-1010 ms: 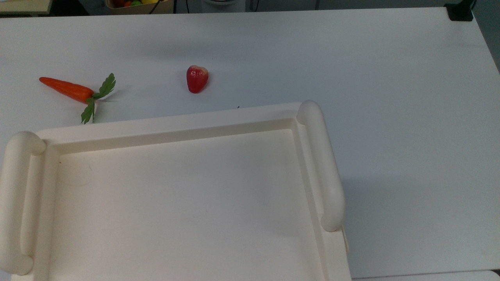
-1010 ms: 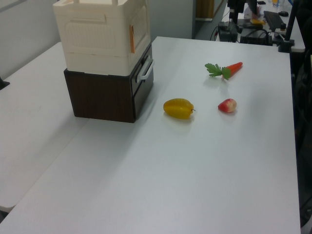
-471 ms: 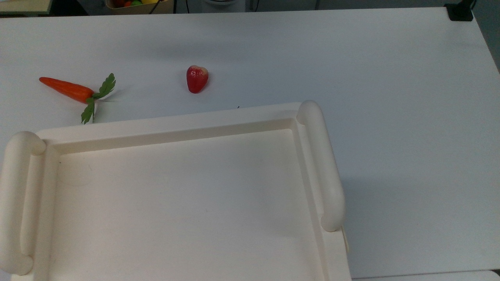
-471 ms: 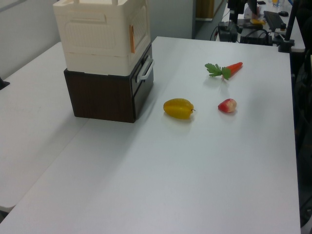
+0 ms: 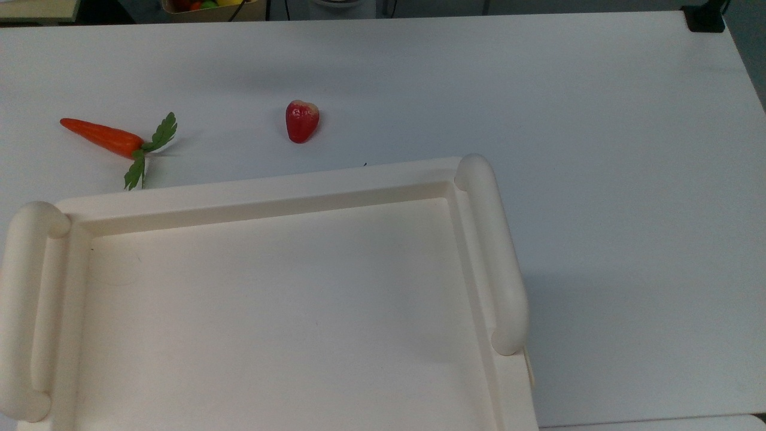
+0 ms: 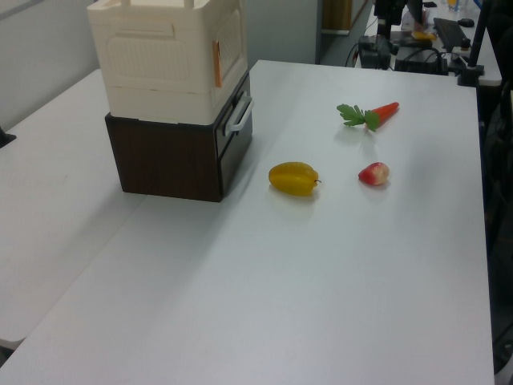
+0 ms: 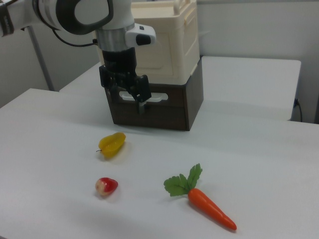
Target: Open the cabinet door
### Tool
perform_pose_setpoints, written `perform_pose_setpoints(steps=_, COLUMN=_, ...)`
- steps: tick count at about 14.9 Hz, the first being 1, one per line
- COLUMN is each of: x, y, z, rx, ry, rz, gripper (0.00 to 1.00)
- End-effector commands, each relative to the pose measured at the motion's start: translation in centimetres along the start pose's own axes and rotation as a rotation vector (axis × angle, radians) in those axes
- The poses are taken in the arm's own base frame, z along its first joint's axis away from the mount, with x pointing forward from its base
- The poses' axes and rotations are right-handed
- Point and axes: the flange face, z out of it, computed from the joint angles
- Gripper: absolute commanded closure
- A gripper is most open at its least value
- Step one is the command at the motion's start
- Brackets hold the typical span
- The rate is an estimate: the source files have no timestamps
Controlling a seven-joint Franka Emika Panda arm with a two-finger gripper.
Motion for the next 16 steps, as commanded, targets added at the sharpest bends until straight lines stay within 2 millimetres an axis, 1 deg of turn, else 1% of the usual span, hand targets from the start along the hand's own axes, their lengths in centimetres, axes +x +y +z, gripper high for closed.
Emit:
perform_pose_setpoints(steps=1, x=0.7, y=-1.1, z=1.6, rx=0.008, ry=-0.036, rz=-0.037, gripper=0.00)
perform_pose_setpoints(steps=2, x=0.8, y=-1.4, z=1.8, rx=0.008, ry=-0.041, rz=-0.040, gripper=0.00)
perform_pose_setpoints(steps=4, x=0.9, y=-1.2, z=1.7, rx=0.008, ry=-0.036, rz=-0.039, gripper=0.00)
perform_pose_setpoints(steps=6, x=1.0, y=-0.3, z=1.5, rx=0.009, ry=-0.029, rz=-0.024, gripper=0.00)
perform_pose_setpoints(steps=7, x=1.4, y=-0.5, z=1.9, rx=0.010, ry=-0.031, rz=-0.034, gripper=0.00)
perform_pose_setpoints(steps=8, x=2.2, y=-0.7, z=2.3, rx=0.017, ry=-0.006, rz=-0.043, gripper=0.00)
perform_pose_setpoints(steps=9, x=3.5, y=-1.2, z=2.6, rx=0.035, ry=0.058, rz=-0.047, gripper=0.00)
perform_pose_setpoints(steps=11, x=6.6, y=-2.0, z=3.5, rx=0.057, ry=0.209, rz=-0.045, gripper=0.00)
perform_pose_setpoints(steps=12, x=7.8, y=-2.6, z=3.5, rx=0.066, ry=0.289, rz=-0.045, gripper=0.00)
perform_pose_setpoints(steps=13, x=8.7, y=-3.6, z=3.1, rx=0.072, ry=0.359, rz=-0.050, gripper=0.00)
perform_pose_setpoints(steps=14, x=9.2, y=-4.8, z=2.8, rx=0.079, ry=0.405, rz=-0.063, gripper=0.00)
perform_pose_setpoints(steps=16, x=9.5, y=-8.1, z=2.6, rx=0.115, ry=0.436, rz=-0.099, gripper=0.00)
